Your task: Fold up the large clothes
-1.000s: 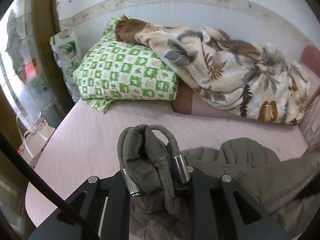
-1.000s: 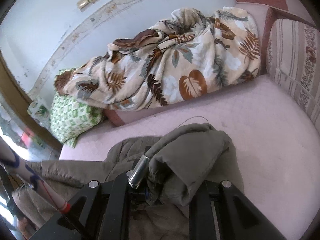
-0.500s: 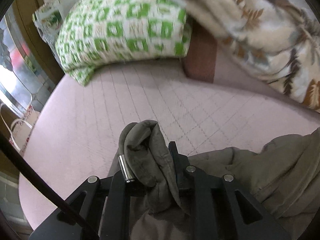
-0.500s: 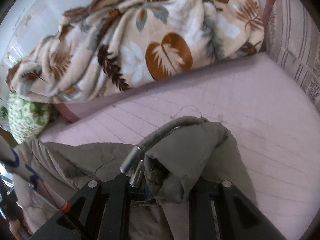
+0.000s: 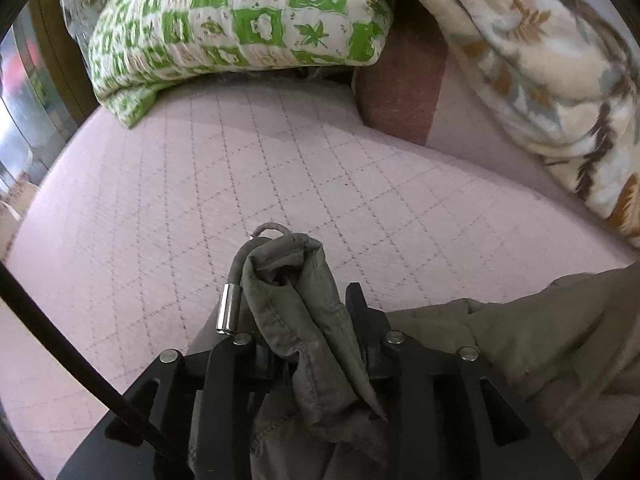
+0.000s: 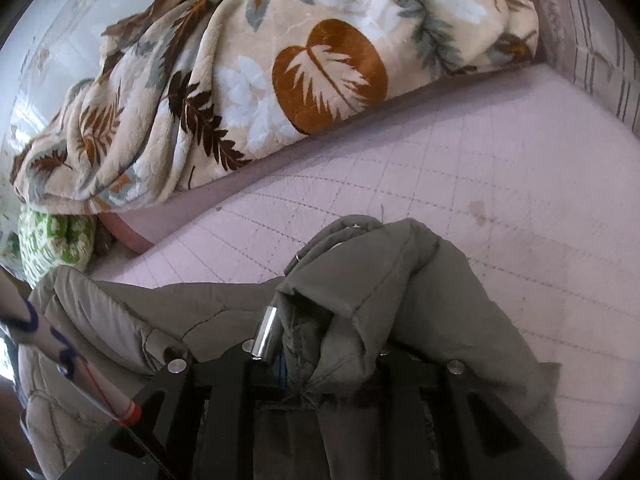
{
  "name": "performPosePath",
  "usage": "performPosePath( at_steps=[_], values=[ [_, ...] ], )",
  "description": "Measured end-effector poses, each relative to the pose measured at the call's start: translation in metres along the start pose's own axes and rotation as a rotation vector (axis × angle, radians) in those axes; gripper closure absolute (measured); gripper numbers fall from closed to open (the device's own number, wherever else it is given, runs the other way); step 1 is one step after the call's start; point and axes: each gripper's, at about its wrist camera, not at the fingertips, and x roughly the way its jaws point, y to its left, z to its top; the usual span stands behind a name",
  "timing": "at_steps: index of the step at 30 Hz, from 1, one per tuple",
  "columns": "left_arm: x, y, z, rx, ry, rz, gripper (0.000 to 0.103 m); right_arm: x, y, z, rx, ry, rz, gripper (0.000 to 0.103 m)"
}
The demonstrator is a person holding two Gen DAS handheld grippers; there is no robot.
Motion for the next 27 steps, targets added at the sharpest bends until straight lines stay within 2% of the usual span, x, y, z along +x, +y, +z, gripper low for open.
performPosePath(
  at_steps=[2, 4, 6, 8, 10, 11, 12, 13, 14, 17, 20, 24, 25, 27],
  values=[
    [-0.018, 0.012, 0.005, -0.030, -0.007, -0.074, 0.065, 0.000, -0.002, 0.001, 0.012, 0.010, 0.009, 0.083],
    [-0.045, 0.024, 0.010, -0.045, -0.046, -0.118, 0.050, -0.004, 0.001, 0.005, 0.016, 0.032, 0.000, 0.081],
    [-0.085, 0.036, 0.015, -0.048, -0.129, -0.119, 0.040, -0.015, 0.007, 0.011, 0.007, 0.034, -0.017, 0.078],
    [-0.122, 0.046, 0.017, -0.043, -0.204, -0.107, 0.032, -0.037, 0.016, 0.018, -0.008, 0.004, -0.022, 0.069],
    [-0.158, 0.057, 0.013, -0.045, -0.256, -0.091, 0.030, -0.060, 0.022, 0.025, 0.000, -0.036, -0.011, 0.043],
    [-0.172, 0.062, 0.009, -0.042, -0.273, -0.081, 0.030, -0.076, 0.026, 0.027, 0.005, -0.073, -0.020, 0.034],
    [-0.185, 0.067, 0.004, -0.039, -0.287, -0.077, 0.030, -0.090, 0.029, 0.027, 0.002, -0.110, -0.039, 0.020],
    [-0.202, 0.073, -0.009, -0.035, -0.304, -0.076, 0.029, -0.107, 0.035, 0.027, -0.009, -0.155, -0.062, 0.016],
    [-0.212, 0.076, -0.020, -0.033, -0.312, -0.076, 0.028, -0.123, 0.041, 0.026, -0.028, -0.185, -0.079, 0.016],
    [-0.235, 0.094, -0.066, -0.051, -0.327, -0.078, 0.025, -0.150, 0.066, 0.015, -0.117, -0.198, -0.101, 0.017],
    [-0.237, 0.111, -0.113, -0.095, -0.320, -0.085, 0.025, -0.163, 0.104, -0.010, -0.253, -0.205, -0.129, 0.024],
    [-0.216, 0.119, -0.154, -0.116, -0.292, -0.072, 0.025, -0.142, 0.157, -0.050, -0.392, -0.162, -0.150, 0.055],
    [-0.208, 0.121, -0.161, -0.107, -0.288, -0.067, 0.025, -0.131, 0.172, -0.058, -0.419, -0.146, -0.141, 0.059],
    [-0.199, 0.124, -0.169, -0.092, -0.302, -0.048, 0.025, -0.111, 0.193, -0.070, -0.446, -0.119, -0.111, 0.059]
  ],
)
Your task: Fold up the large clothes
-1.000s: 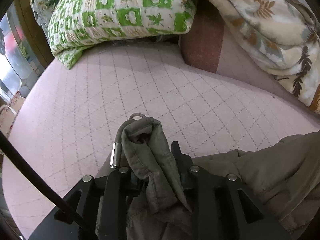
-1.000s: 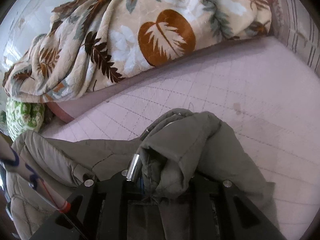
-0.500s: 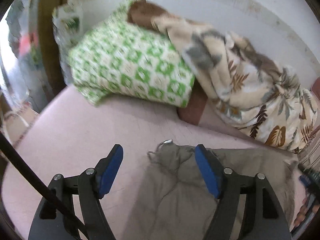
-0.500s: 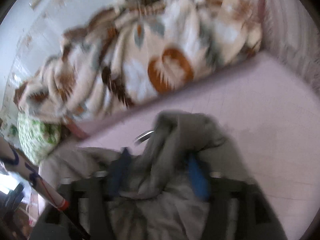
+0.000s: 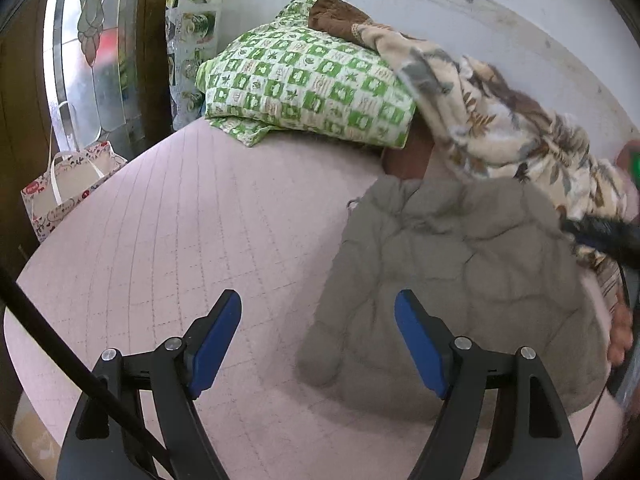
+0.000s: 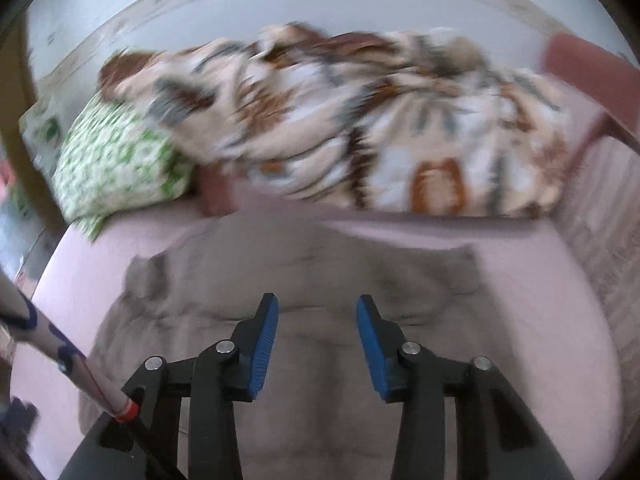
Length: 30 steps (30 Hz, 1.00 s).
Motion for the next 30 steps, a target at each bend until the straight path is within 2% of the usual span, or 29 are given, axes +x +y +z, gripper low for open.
performPosePath(
  at_steps=[2, 4, 7, 9, 11, 14, 16, 17, 19, 21, 23, 25, 28, 30],
  values=[
    [0.008, 0.009, -0.009, 0.016, -0.035, 0.045, 0.025, 0.028, 0.023, 0.001, -0.015, 0.013, -0.011, 0.059],
    [0.017, 0.017, -0.015, 0.024, -0.025, 0.078, 0.025, 0.061, 0.032, -0.001, -0.028, 0.029, -0.094, 0.059],
    [0.035, 0.031, -0.012, 0.001, 0.066, 0.027, 0.025, 0.117, 0.025, -0.012, 0.008, 0.113, -0.169, 0.053],
    [0.035, 0.038, -0.008, -0.026, 0.062, 0.009, 0.025, 0.142, 0.011, -0.020, 0.074, 0.111, -0.176, 0.052],
    [0.033, 0.041, -0.005, -0.029, 0.039, 0.027, 0.025, 0.150, 0.007, -0.020, 0.097, 0.098, -0.176, 0.052],
    [0.032, 0.044, -0.003, -0.029, 0.032, 0.049, 0.025, 0.152, 0.016, -0.014, 0.045, 0.133, -0.219, 0.052],
    [0.032, 0.049, -0.004, -0.048, 0.047, 0.041, 0.025, 0.138, 0.027, -0.004, 0.006, 0.134, -0.269, 0.051],
    [0.030, 0.049, -0.005, -0.052, 0.047, 0.039, 0.025, 0.126, 0.032, 0.001, -0.006, 0.099, -0.270, 0.051],
    [0.028, 0.048, -0.005, -0.049, 0.035, 0.045, 0.025, 0.099, 0.051, 0.008, -0.039, 0.029, -0.230, 0.051],
    [0.027, 0.045, -0.005, -0.034, 0.028, 0.056, 0.025, 0.085, 0.073, 0.010, -0.061, 0.013, -0.162, 0.049],
    [0.029, 0.041, -0.007, -0.015, 0.032, 0.065, 0.025, 0.090, 0.096, 0.006, -0.071, 0.050, -0.077, 0.049],
    [0.032, 0.038, -0.008, 0.003, 0.044, 0.070, 0.025, 0.106, 0.114, -0.004, -0.095, 0.084, -0.067, 0.047],
    [0.032, 0.036, -0.007, 0.020, 0.041, 0.083, 0.025, 0.146, 0.135, -0.025, -0.167, 0.154, -0.167, 0.040],
    [0.032, 0.035, -0.007, 0.027, 0.035, 0.086, 0.025, 0.155, 0.137, -0.026, -0.195, 0.182, -0.193, 0.039]
  ],
)
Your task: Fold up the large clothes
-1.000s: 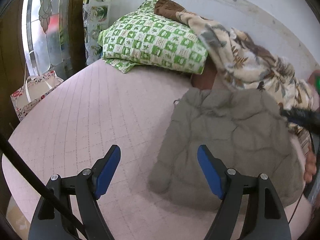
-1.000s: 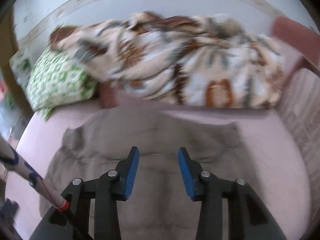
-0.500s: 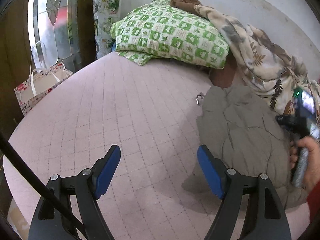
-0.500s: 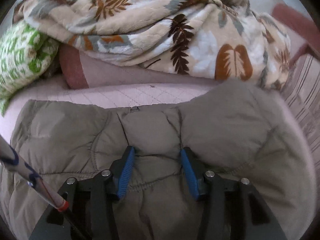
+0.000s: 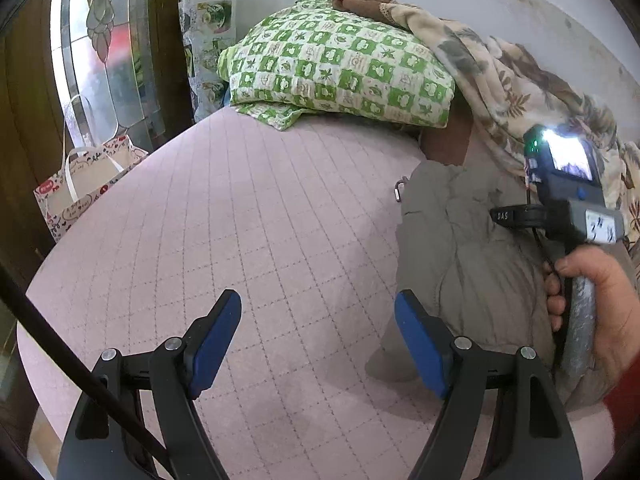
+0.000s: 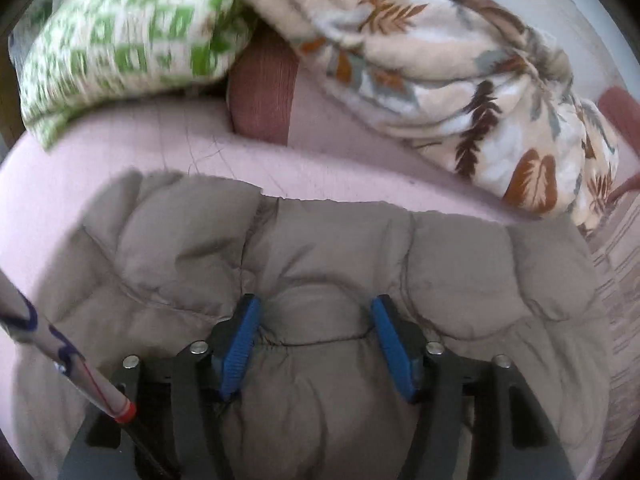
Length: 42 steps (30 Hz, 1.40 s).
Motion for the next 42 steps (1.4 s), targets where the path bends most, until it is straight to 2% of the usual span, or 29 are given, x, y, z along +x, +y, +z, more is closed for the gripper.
performPosePath(
  at_steps=[2, 5, 7, 9, 14, 15, 17, 19, 21, 23, 25, 26, 28, 30, 33, 35, 37, 39, 42],
  values=[
    [0.000, -0.002, -0.001, 0.007, -0.002, 0.002, 0.025, -0.011, -0.004, 0.005, 0.001, -0.010, 0.014, 0.040],
    [0.000, -0.005, -0.003, 0.019, 0.009, 0.000, 0.025, -0.053, -0.033, 0.005, 0.040, -0.124, 0.065, 0.040],
    [-0.001, -0.008, -0.005, 0.026, 0.007, -0.003, 0.025, -0.071, -0.060, 0.005, 0.055, -0.173, 0.037, 0.039],
    [-0.003, -0.010, -0.005, 0.030, -0.001, -0.004, 0.025, -0.075, -0.096, 0.003, 0.103, -0.188, -0.032, 0.039],
    [-0.001, -0.020, -0.008, 0.058, -0.002, 0.002, 0.025, -0.032, -0.192, -0.020, 0.273, -0.065, -0.157, 0.038],
    [0.000, -0.022, -0.008, 0.065, 0.002, 0.005, 0.025, -0.014, -0.211, -0.030, 0.318, -0.014, -0.151, 0.038],
    [0.004, -0.025, -0.009, 0.077, 0.012, 0.009, 0.025, 0.019, -0.240, -0.051, 0.426, 0.071, -0.069, 0.029],
    [0.006, -0.027, -0.008, 0.076, 0.015, 0.012, 0.025, 0.028, -0.256, -0.060, 0.497, 0.061, -0.019, 0.025],
    [0.008, -0.028, -0.008, 0.078, 0.018, 0.015, 0.025, 0.029, -0.257, -0.058, 0.491, 0.075, -0.013, 0.024],
    [0.008, -0.027, -0.008, 0.077, 0.022, 0.014, 0.025, 0.015, -0.251, -0.049, 0.444, 0.057, -0.078, 0.024],
    [0.008, -0.027, -0.008, 0.076, 0.022, 0.013, 0.025, -0.012, -0.241, -0.044, 0.392, -0.027, -0.133, 0.024],
    [0.008, -0.027, -0.008, 0.075, 0.020, 0.016, 0.025, -0.030, -0.231, -0.045, 0.360, -0.074, -0.134, 0.024],
    [0.007, -0.026, -0.008, 0.068, 0.019, 0.017, 0.025, -0.062, -0.212, -0.053, 0.305, -0.152, -0.114, 0.024],
    [0.007, -0.024, -0.008, 0.059, 0.021, 0.014, 0.025, -0.081, -0.194, -0.060, 0.251, -0.188, -0.073, 0.024],
    [0.005, -0.022, -0.008, 0.052, 0.020, 0.018, 0.025, -0.078, -0.168, -0.078, 0.206, -0.154, -0.025, 0.024],
    [0.003, -0.020, -0.008, 0.049, 0.014, 0.021, 0.025, -0.051, -0.150, -0.089, 0.175, -0.087, -0.050, 0.023],
    [0.001, -0.017, -0.008, 0.046, 0.008, 0.029, 0.025, -0.035, -0.145, -0.096, 0.173, -0.079, -0.074, 0.018],
    [-0.001, -0.013, -0.007, 0.039, 0.008, 0.030, 0.025, -0.035, -0.148, -0.093, 0.183, -0.072, -0.073, 0.018],
    [-0.002, -0.008, -0.006, 0.024, 0.007, 0.033, 0.025, -0.059, -0.160, -0.093, 0.265, -0.088, 0.004, 0.018]
  ],
)
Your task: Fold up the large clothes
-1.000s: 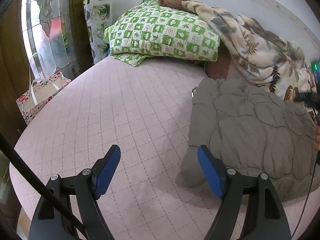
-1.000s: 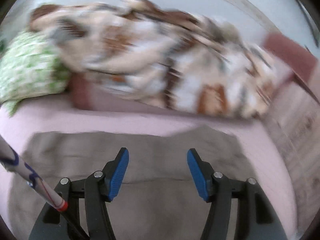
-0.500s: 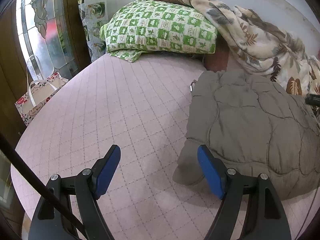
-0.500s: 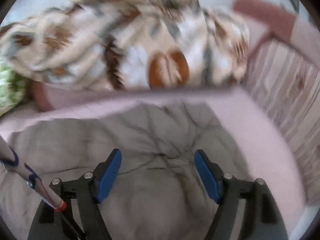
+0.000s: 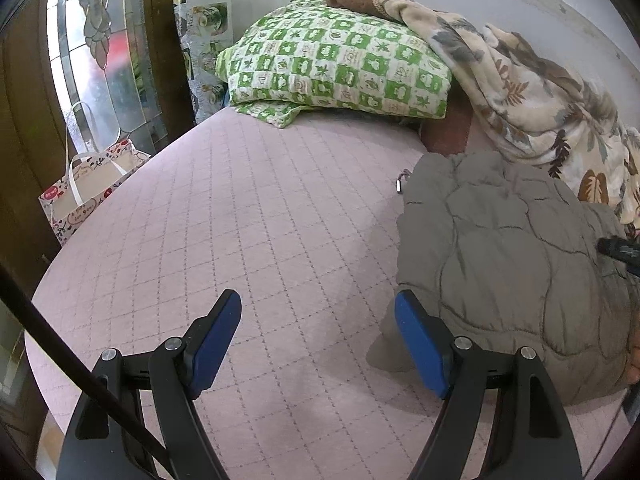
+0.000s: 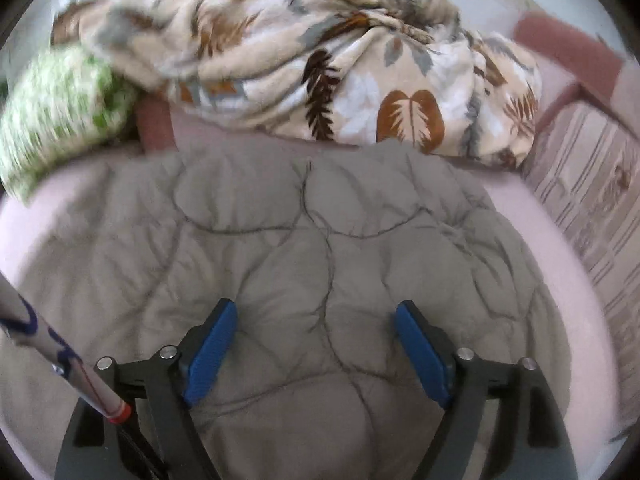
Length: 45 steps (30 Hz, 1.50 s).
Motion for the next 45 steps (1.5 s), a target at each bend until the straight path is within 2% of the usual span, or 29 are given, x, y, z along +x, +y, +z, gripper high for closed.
performPosePath(
  at_steps=[4, 9, 12, 15, 18, 22, 25, 30, 32, 33, 35, 40, 45],
  values=[
    [-0.001, 0.001, 0.000, -0.002, 0.006, -0.004, 0.025, -0.030, -0.010, -0.008, 0.020, -0.059, 0.020, 0.018],
    [-0.003, -0.001, -0.001, 0.016, -0.002, 0.010, 0.025, 0.004, -0.011, -0.029, -0.002, 0.029, 0.000, 0.014],
    [-0.002, -0.002, -0.001, 0.015, 0.001, 0.013, 0.025, -0.004, -0.008, -0.023, -0.018, 0.029, -0.022, 0.014],
    [-0.001, -0.002, -0.002, 0.019, 0.005, 0.013, 0.025, -0.034, -0.004, -0.022, 0.004, -0.037, 0.031, 0.014],
    [-0.001, -0.005, -0.003, 0.031, 0.009, 0.011, 0.025, -0.057, 0.015, -0.033, -0.041, -0.087, 0.072, 0.014],
    [-0.003, -0.010, -0.005, 0.059, -0.004, 0.017, 0.025, -0.031, 0.044, -0.056, -0.130, -0.008, 0.048, 0.013],
    [-0.004, -0.010, -0.006, 0.066, -0.006, 0.017, 0.025, -0.018, 0.053, -0.061, -0.159, -0.007, 0.003, 0.010],
    [-0.003, -0.007, -0.004, 0.049, -0.002, 0.012, 0.025, -0.051, 0.025, -0.063, -0.039, -0.062, 0.069, 0.011],
    [-0.002, -0.006, -0.004, 0.041, 0.008, 0.007, 0.025, -0.052, 0.016, -0.073, -0.041, -0.069, 0.040, 0.011],
    [-0.002, -0.006, -0.004, 0.042, 0.009, 0.007, 0.025, -0.044, 0.013, -0.079, -0.058, -0.042, 0.030, 0.010],
    [-0.004, -0.007, -0.004, 0.050, 0.002, 0.015, 0.025, -0.032, 0.008, -0.087, -0.079, -0.014, 0.054, 0.010],
    [-0.010, -0.009, -0.007, 0.052, -0.012, 0.016, 0.025, -0.061, -0.001, -0.093, -0.051, -0.034, 0.084, 0.010],
    [-0.025, -0.016, -0.012, 0.054, -0.052, 0.005, 0.025, -0.086, -0.017, -0.129, -0.092, -0.035, 0.044, 0.010]
  ],
)
